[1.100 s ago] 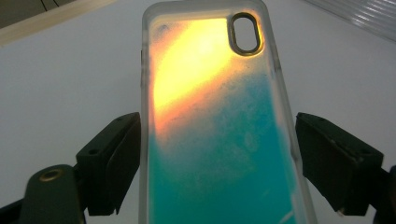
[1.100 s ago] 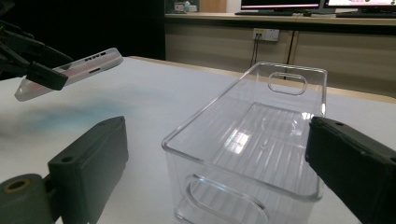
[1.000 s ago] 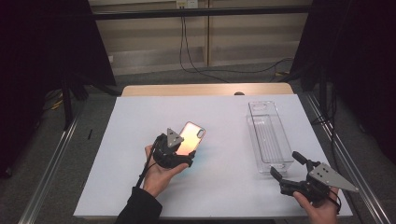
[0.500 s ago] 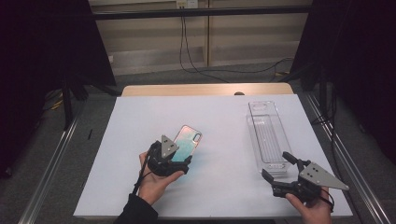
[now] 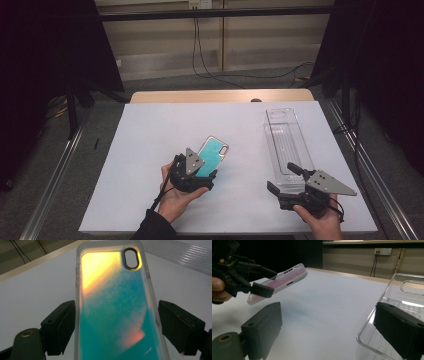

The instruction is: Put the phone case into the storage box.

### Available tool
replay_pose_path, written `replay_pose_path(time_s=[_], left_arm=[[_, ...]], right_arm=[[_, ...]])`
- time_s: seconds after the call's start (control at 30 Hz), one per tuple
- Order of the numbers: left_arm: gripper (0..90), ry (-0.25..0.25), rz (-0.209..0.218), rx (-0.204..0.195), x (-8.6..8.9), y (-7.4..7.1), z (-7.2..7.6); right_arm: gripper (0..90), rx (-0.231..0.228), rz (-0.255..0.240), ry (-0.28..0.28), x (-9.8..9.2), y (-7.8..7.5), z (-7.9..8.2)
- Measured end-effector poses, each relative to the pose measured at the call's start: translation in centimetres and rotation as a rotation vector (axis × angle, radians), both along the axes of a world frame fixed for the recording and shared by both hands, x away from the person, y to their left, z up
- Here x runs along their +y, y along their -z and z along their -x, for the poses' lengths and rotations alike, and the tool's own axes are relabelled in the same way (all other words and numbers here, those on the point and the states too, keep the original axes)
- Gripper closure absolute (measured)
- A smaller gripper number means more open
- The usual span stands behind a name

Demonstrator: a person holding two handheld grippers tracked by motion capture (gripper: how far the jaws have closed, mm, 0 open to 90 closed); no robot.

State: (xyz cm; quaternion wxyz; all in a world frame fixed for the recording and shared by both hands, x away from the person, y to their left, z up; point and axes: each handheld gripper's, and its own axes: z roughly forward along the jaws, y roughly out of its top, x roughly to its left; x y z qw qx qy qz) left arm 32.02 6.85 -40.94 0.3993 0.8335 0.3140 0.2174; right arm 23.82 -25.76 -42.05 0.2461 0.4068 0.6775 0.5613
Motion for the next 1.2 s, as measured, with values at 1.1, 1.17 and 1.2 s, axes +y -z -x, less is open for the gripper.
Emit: replay_pose_path(time_s=[1.1, 1.17, 1.2], left_arm=[[17.0, 0.007, -0.001, -0.097, -0.8, -0.1, 2.6], [17.0, 0.003, -0.004, -0.101, -0.8, 0.0, 2.6], [17.0, 0.003, -0.009, -0.101, -0.8, 0.0, 2.6]], right_arm=[[14.8, 0.118, -0.018, -0.14, 6.2, -2.2, -3.6], [16.9, 0.153, -0.001, -0.143, 6.5, -2.1, -4.2], [17.2, 0.172, 0.016, -0.143, 6.6, -2.2, -4.4]])
